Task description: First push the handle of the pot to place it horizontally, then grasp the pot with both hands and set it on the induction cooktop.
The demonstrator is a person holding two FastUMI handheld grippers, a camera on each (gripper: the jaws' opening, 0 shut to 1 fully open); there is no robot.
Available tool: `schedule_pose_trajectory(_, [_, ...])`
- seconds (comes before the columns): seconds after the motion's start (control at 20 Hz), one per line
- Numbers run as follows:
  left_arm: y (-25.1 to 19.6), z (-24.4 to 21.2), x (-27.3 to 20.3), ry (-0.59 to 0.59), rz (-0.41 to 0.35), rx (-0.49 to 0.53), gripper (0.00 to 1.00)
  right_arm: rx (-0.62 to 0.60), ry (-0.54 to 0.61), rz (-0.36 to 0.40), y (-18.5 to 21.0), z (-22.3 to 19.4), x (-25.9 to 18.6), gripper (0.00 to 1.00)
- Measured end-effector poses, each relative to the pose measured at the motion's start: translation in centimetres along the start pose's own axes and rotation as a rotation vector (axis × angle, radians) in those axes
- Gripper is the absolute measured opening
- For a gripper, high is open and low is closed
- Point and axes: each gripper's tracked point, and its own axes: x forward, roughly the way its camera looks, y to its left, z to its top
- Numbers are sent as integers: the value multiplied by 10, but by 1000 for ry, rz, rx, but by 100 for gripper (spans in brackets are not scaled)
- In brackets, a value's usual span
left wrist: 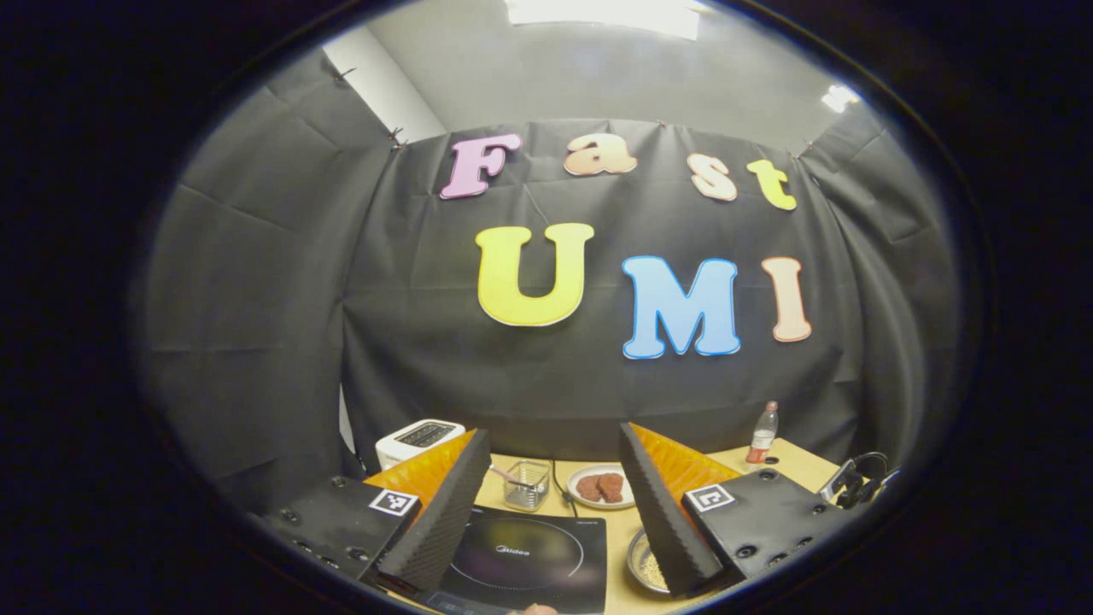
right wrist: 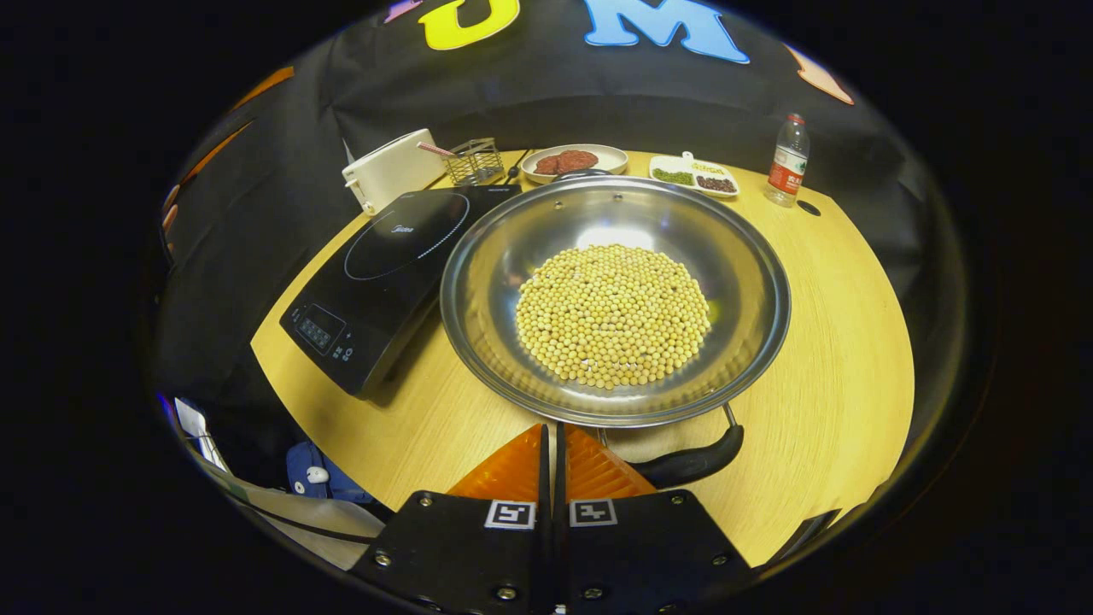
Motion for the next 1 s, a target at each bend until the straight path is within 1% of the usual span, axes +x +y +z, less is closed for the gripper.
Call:
schedule_pose_trajectory(0.2, [-8, -8, 22, 14, -31, -14, 100, 34, 18, -44, -20, 1, 0, 1])
schedule_pose_trajectory(0.4, [-14, -21, 42, 37, -71, -37, 100, 64, 39, -107, -41, 3, 3, 1])
schedule_pose_trajectory(0.45, [-17, -22, 47, 40, -84, -41, 100, 65, 42, -124, -45, 2, 3, 1])
schedule_pose_trajectory(0.5, [-18, -22, 51, 39, -93, -41, 98, 62, 44, -142, -52, 2, 1, 1])
schedule_pose_trajectory(0.6, [-20, -20, 57, 33, -101, -34, 98, 54, 53, -172, -64, 2, 0, 1])
schedule_pose_trajectory(0.7, [-27, -21, 62, 34, -103, -32, 100, 47, 66, -185, -73, 1, -2, 0])
schedule_pose_trajectory(0.75, [-30, -21, 63, 38, -103, -32, 100, 43, 71, -191, -79, 0, -1, 1])
schedule_pose_trajectory(0.8, [-33, -22, 63, 41, -101, -31, 98, 39, 79, -196, -84, 0, -2, 0])
schedule_pose_trajectory(0.85, [-36, -22, 63, 41, -97, -30, 99, 35, 86, -200, -90, -1, -1, 1])
schedule_pose_trajectory(1.0, [-41, -19, 61, 46, -54, -24, 100, 12, 95, -211, -110, 0, 0, 0])
